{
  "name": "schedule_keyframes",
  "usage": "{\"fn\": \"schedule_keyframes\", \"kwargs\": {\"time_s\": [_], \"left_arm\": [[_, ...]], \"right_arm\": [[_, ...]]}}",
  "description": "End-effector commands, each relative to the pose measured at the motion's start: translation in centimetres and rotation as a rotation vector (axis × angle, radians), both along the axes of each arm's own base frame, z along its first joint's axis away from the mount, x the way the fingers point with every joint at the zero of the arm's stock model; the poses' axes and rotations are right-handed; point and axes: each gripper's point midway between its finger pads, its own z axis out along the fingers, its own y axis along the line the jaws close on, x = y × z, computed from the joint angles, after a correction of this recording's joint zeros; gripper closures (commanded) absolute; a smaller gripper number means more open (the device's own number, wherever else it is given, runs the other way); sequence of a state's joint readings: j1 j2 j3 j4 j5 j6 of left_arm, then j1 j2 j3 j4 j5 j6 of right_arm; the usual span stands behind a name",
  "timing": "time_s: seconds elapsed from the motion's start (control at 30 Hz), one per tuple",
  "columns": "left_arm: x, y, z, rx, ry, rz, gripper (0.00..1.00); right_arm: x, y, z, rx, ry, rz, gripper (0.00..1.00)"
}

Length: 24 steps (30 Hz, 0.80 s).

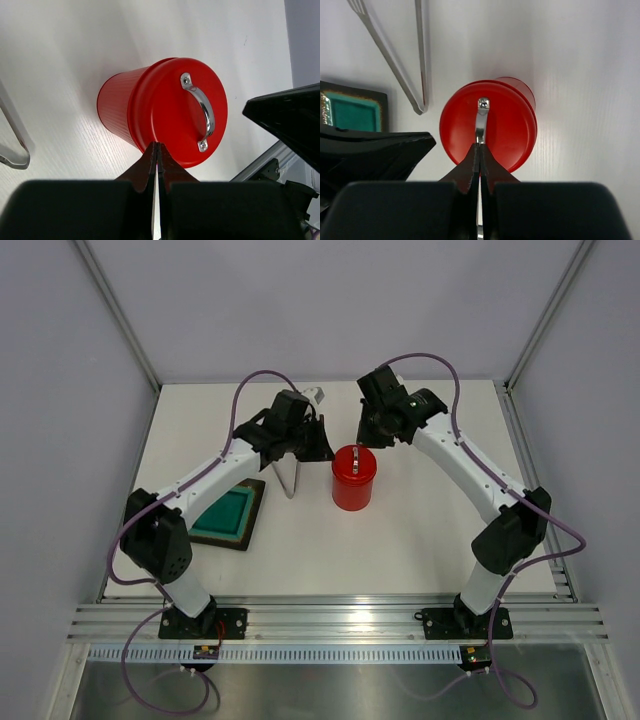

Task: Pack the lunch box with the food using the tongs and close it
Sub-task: Close the box lid on the packing box.

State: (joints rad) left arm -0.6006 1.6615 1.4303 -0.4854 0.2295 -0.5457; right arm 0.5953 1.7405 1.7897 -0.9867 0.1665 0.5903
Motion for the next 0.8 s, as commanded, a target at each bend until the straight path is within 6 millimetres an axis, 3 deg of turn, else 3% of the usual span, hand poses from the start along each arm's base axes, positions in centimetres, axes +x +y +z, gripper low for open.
{"fn": "schedule_keyframes", "kwargs": {"time_s": [0.0,0.1,0.3,0.4,0.53,0.6,0.7,0.77], "left_arm": [[0.7,0.4,3.3,-0.015,-0.089,0.021,1.0],[0.8,1.3,3.6,-0.016,-0.093,0.057,1.0],[1.7,6.6,4.0,0.106,-0.168,0.257,1.0],[1.7,8.0,3.7,0.071,-0.15,0.274,1.0],[1.5,8.5,3.2,0.06,-0.125,0.268,1.0],[1.4,8.4,3.0,0.058,-0.121,0.266,1.0],[1.4,7.9,2.8,0.041,-0.116,0.25,1.0],[1.6,7.5,2.6,0.032,-0.113,0.234,1.0]], "right_arm": [[0.2,1.1,2.0,0.044,-0.025,0.042,1.0],[0.1,2.4,1.7,0.04,-0.014,0.073,1.0],[-0.2,4.9,1.1,0.04,-0.012,0.127,1.0],[0.2,5.1,-0.7,0.014,0.015,0.123,1.0],[-0.1,4.9,-4.8,-0.035,0.097,0.118,1.0],[-0.5,4.9,-5.8,-0.044,0.124,0.115,1.0],[-0.7,4.7,-5.0,-0.061,0.106,0.111,1.0],[-0.6,4.3,-2.9,-0.063,0.064,0.104,1.0]]}}
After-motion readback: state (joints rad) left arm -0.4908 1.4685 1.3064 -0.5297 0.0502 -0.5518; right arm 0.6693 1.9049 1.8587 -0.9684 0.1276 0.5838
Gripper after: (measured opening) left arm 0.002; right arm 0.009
